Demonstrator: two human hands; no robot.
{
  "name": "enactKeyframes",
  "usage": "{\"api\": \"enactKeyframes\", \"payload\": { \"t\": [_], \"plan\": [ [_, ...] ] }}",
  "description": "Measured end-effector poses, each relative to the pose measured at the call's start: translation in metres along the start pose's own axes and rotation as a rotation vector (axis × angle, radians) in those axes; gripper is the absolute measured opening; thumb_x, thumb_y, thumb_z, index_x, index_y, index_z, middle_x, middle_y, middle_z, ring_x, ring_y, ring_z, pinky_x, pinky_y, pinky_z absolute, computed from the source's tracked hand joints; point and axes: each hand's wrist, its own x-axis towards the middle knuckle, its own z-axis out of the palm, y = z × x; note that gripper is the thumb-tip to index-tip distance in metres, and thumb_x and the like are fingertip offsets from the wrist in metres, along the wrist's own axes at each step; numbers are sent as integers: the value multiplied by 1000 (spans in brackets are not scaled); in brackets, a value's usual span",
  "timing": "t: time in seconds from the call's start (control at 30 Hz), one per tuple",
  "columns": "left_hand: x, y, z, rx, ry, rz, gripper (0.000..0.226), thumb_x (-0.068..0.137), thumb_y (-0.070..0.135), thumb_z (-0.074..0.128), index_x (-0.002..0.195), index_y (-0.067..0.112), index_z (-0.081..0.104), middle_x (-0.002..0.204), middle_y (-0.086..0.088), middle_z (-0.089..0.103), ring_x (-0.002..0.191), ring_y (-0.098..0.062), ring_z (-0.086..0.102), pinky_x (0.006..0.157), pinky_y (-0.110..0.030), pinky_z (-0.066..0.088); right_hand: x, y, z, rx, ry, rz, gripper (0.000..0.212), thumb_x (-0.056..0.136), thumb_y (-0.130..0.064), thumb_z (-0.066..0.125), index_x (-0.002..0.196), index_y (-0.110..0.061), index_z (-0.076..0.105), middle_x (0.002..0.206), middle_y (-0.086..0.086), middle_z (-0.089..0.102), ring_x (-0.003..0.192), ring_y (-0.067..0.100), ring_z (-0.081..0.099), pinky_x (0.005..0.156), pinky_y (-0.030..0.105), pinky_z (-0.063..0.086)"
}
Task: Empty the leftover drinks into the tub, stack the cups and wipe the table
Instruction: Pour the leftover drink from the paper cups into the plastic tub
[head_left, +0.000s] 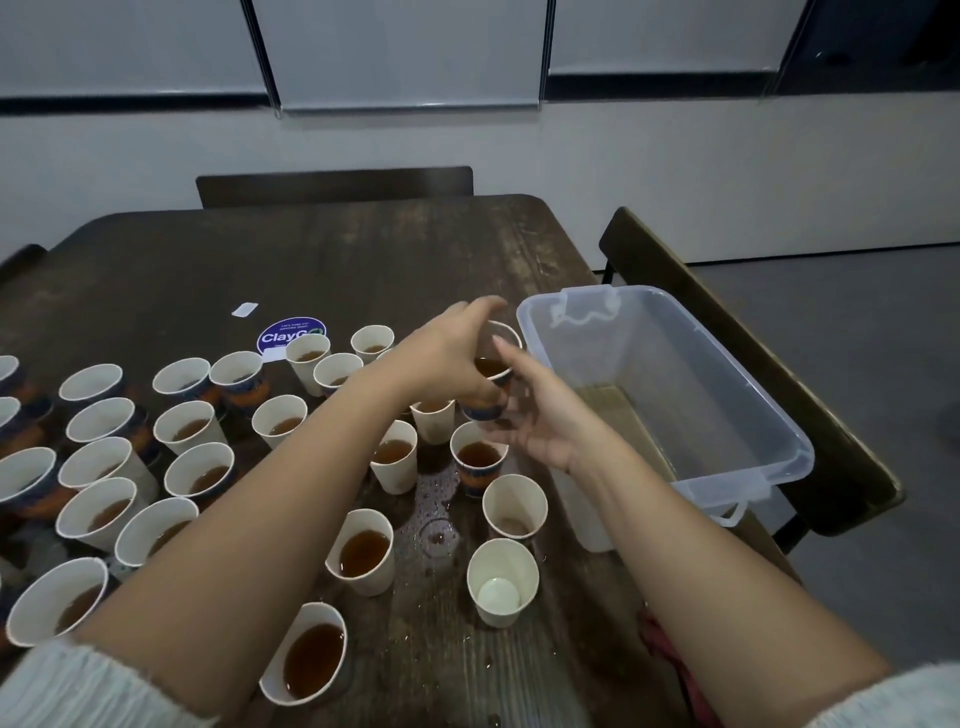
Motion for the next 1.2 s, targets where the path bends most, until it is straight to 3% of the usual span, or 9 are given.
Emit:
{"api": "enactKeyframes", "payload": {
  "t": [0.13, 0.23, 0.33, 0.5, 0.6, 0.73, 0.97, 1.2],
  "plan": [
    [13, 18, 4, -141, 119, 50, 108, 68, 27, 86, 151, 26, 16, 140, -7, 38, 125, -20, 43, 95, -24, 39, -7, -23, -19, 29, 77, -68, 24, 94, -45, 54, 93, -22, 61, 99, 14, 64, 111, 32, 60, 104, 45, 45],
    [21, 25, 13, -200, 153, 42, 106, 75, 23, 80, 153, 21, 9, 147, -10, 30, 134, -21, 36, 105, -29, 34, -8, -33, -40, 42, 140, -97, 22, 93, -46, 56, 100, -26, 58, 109, 8, 62, 112, 30, 59, 103, 44, 44],
    [29, 27, 33, -131, 130, -38, 86, 90, 14, 63, 154, 18, 5, 155, -11, 20, 142, -25, 25, 112, -33, 26, -7, -38, -66, 9, 199, -149, 21, 93, -45, 57, 108, -31, 53, 120, 4, 56, 117, 25, 53, 105, 44, 43],
    [42, 30, 75, -95, 59, -89, 67, 100, 24, 48, 153, 10, 10, 159, -12, 18, 147, -23, 16, 117, -35, 18, 2, -29, -109, -99, 331, -193, 54, 89, -49, 62, 134, -22, 47, 131, 4, 54, 118, 23, 54, 88, 35, 52],
    [50, 32, 98, -14, 56, -116, 65, 103, 37, 37, 153, 9, 9, 162, -9, 7, 149, -22, 3, 120, -37, 9, 7, -22, -133, -143, 371, -180, 59, 87, -52, 64, 135, -23, 45, 131, 5, 54, 113, 21, 55, 82, 31, 52],
    [48, 24, 128, -58, 49, -172, 58, 105, 37, 26, 154, 12, 7, 163, -3, 0, 149, -16, -1, 120, -42, 6, 10, -18, -152, -219, 419, -191, 65, 86, -48, 66, 139, -19, 43, 130, 3, 52, 104, 18, 56, 75, 28, 55],
    [47, 20, 140, -140, 127, -171, 54, 105, 31, 25, 154, 15, 7, 162, 2, -1, 149, -11, 1, 120, -41, 6, 18, -12, -173, -383, 486, -233, 75, 84, -50, 68, 144, -16, 40, 138, 4, 49, 116, 19, 54, 101, 42, 49],
    [46, 19, 142, -181, 167, -163, 53, 106, 30, 25, 154, 16, 9, 162, 3, 1, 148, -9, 3, 120, -39, 7, 22, -8, -179, -461, 535, -257, 83, 79, -56, 71, 146, -20, 38, 144, 4, 46, 127, 24, 49, 105, 47, 46]
  ]
}}
